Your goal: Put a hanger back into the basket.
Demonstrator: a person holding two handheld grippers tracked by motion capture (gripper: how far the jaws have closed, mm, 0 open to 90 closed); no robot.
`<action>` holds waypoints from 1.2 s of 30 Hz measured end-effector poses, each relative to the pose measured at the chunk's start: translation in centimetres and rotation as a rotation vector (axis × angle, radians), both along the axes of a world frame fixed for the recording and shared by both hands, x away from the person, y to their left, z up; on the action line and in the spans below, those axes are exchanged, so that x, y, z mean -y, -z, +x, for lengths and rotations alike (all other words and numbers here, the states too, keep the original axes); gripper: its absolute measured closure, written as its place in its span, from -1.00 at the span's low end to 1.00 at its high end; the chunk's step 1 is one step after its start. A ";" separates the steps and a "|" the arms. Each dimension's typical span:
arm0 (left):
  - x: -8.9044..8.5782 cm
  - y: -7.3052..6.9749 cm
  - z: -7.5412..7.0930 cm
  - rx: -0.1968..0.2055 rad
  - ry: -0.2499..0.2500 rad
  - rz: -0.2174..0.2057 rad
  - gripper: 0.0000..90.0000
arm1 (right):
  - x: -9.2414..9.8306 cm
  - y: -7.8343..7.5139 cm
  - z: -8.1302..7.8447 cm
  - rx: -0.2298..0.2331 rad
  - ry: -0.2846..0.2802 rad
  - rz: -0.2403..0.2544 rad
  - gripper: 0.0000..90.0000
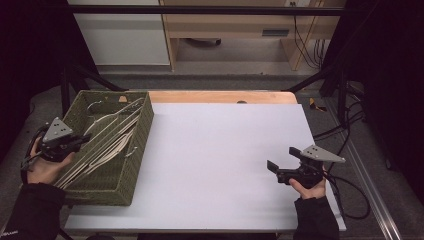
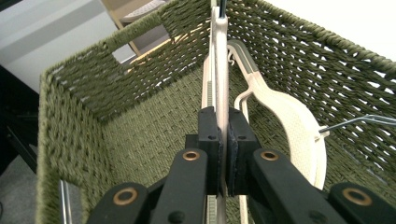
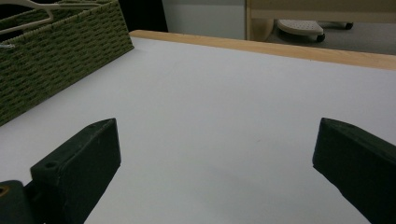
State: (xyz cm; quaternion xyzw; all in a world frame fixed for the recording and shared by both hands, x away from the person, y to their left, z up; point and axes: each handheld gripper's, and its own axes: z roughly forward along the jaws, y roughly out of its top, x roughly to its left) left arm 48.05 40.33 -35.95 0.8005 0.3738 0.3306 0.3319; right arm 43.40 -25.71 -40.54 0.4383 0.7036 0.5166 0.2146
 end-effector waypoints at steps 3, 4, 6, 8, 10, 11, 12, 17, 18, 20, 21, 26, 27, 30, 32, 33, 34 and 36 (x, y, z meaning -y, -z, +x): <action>-0.1 0.9 -0.2 -0.012 -0.010 0.006 0.92 | 0.0 0.0 0.0 -0.001 0.000 0.003 -0.97; -0.2 1.2 -0.3 -0.017 -0.016 0.012 0.92 | 0.0 0.0 0.0 0.002 -0.004 0.001 -0.97; -0.2 1.8 -0.2 -0.042 -0.026 0.054 0.92 | 0.0 0.0 0.0 -0.001 -0.005 0.001 -0.97; -0.1 2.4 0.0 -0.063 -0.028 0.080 0.92 | -0.1 0.1 0.0 -0.004 -0.001 0.003 -0.97; 0.0 2.5 0.0 -0.084 -0.021 0.086 0.91 | -0.1 0.1 0.0 -0.002 -0.001 0.002 -0.97; 0.1 2.4 0.1 -0.108 -0.011 0.084 0.90 | -0.1 0.1 0.0 -0.001 -0.003 0.001 -0.97; 0.2 2.4 0.2 -0.126 -0.002 0.091 0.88 | -0.1 0.1 0.0 -0.002 -0.003 0.001 -0.97; 0.8 2.0 0.1 -0.177 0.025 0.054 0.70 | -0.1 0.1 0.0 -0.001 -0.003 0.003 -0.97; 0.9 1.8 0.0 -0.172 0.031 0.022 0.66 | -0.1 0.0 0.0 0.001 -0.004 0.003 -0.97; 1.0 1.2 -0.2 -0.167 0.038 -0.006 0.58 | 0.0 0.0 0.0 0.001 -0.006 0.001 -0.97; 1.1 0.8 -0.4 -0.159 0.038 -0.021 0.55 | -0.1 0.0 0.0 0.001 -0.004 0.003 -0.97; 1.8 -1.3 -1.4 -0.088 0.039 -0.166 0.30 | 0.0 -0.1 -0.1 0.002 -0.006 0.006 -0.97; 2.0 -1.5 -1.6 -0.079 0.046 -0.185 0.24 | 0.0 -0.1 -0.2 0.004 -0.006 0.009 -0.97; 3.1 -2.4 -2.4 -0.031 0.064 -0.268 0.00 | 0.1 -0.3 -0.2 0.009 -0.009 0.018 -0.97; 4.1 -2.8 -2.9 0.011 0.092 -0.314 -0.19 | 0.1 -0.3 -0.3 0.013 -0.008 0.016 -0.97; 4.4 -3.0 -3.1 0.018 0.103 -0.321 -0.27 | 0.1 -0.3 -0.3 0.014 -0.009 0.017 -0.97; 5.2 -3.1 -3.5 0.037 0.115 -0.351 -0.33 | 0.1 -0.4 -0.3 0.016 -0.011 0.017 -0.97; 6.5 -3.3 -4.0 0.063 0.153 -0.379 -0.51 | 0.2 -0.4 -0.4 0.024 -0.012 0.017 -0.97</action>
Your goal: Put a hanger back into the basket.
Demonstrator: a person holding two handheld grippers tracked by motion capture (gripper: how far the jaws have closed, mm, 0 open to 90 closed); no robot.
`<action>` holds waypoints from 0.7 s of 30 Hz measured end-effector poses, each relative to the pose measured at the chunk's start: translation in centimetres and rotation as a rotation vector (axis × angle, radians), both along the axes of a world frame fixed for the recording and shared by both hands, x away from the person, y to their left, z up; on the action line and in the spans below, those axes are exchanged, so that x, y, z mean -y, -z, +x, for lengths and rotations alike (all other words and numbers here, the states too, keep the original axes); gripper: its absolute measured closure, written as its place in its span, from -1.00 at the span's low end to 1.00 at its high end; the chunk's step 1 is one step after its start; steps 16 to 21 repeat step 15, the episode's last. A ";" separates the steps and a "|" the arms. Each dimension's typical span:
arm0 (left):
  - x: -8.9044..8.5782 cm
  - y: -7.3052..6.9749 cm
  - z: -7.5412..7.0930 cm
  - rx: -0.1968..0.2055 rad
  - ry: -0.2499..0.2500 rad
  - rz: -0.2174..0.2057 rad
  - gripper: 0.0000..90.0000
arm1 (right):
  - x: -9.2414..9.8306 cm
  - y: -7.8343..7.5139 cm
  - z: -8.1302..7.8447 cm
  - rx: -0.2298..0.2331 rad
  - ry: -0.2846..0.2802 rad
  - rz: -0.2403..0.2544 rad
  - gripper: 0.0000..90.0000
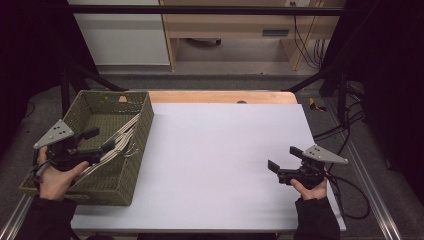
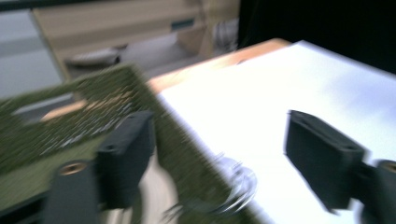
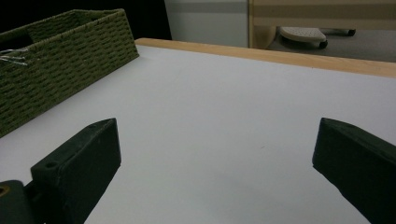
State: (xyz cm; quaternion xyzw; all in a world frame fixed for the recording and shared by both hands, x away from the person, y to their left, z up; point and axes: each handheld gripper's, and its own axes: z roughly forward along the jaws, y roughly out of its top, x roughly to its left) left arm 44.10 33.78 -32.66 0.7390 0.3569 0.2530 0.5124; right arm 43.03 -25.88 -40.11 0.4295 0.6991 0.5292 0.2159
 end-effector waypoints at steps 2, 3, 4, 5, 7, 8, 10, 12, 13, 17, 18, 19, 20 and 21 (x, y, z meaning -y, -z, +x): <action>1.2 0.0 -0.3 0.005 0.019 -0.020 -0.68 | 0.1 -0.1 -0.1 0.006 -0.002 0.008 -0.97; 1.7 0.1 -0.4 0.009 0.026 -0.026 -0.74 | 0.2 -0.2 -0.1 0.007 0.000 0.005 -0.97; 2.5 0.2 -0.6 0.008 0.035 -0.032 -0.79 | 0.2 -0.2 -0.2 0.007 -0.004 0.013 -0.97; 3.2 0.4 -0.6 0.008 0.038 -0.031 -0.83 | 0.3 -0.3 -0.2 0.010 -0.001 0.016 -0.97; 4.4 0.7 -0.8 0.004 0.050 -0.037 -0.88 | 0.4 -0.4 -0.3 0.018 -0.005 0.020 -0.98; 5.1 0.9 -0.8 0.005 0.054 -0.034 -0.88 | 0.5 -0.5 -0.4 0.022 -0.011 0.025 -0.98; 5.8 1.3 -0.8 0.006 0.053 -0.033 -0.89 | 0.6 -0.6 -0.5 0.034 -0.013 0.035 -0.98; 6.4 1.7 -0.6 0.003 0.051 -0.037 -0.90 | 0.7 -0.6 -0.5 0.044 -0.016 0.033 -0.99; 6.6 1.9 -0.6 0.004 0.042 -0.032 -0.90 | 0.7 -0.7 -0.6 0.044 -0.019 0.041 -0.99; 6.8 2.4 -0.5 0.006 0.036 -0.028 -0.91 | 0.9 -0.8 -0.7 0.049 -0.025 0.031 -0.99; 6.8 2.4 -0.5 0.006 0.036 -0.028 -0.91 | 0.9 -0.8 -0.7 0.049 -0.025 0.031 -0.99; 6.8 2.4 -0.5 0.006 0.036 -0.028 -0.91 | 0.9 -0.8 -0.7 0.049 -0.025 0.031 -0.99; 6.8 2.4 -0.5 0.006 0.036 -0.028 -0.91 | 0.9 -0.8 -0.7 0.049 -0.025 0.031 -0.99; 6.8 2.4 -0.5 0.006 0.036 -0.028 -0.91 | 0.9 -0.8 -0.7 0.049 -0.025 0.031 -0.99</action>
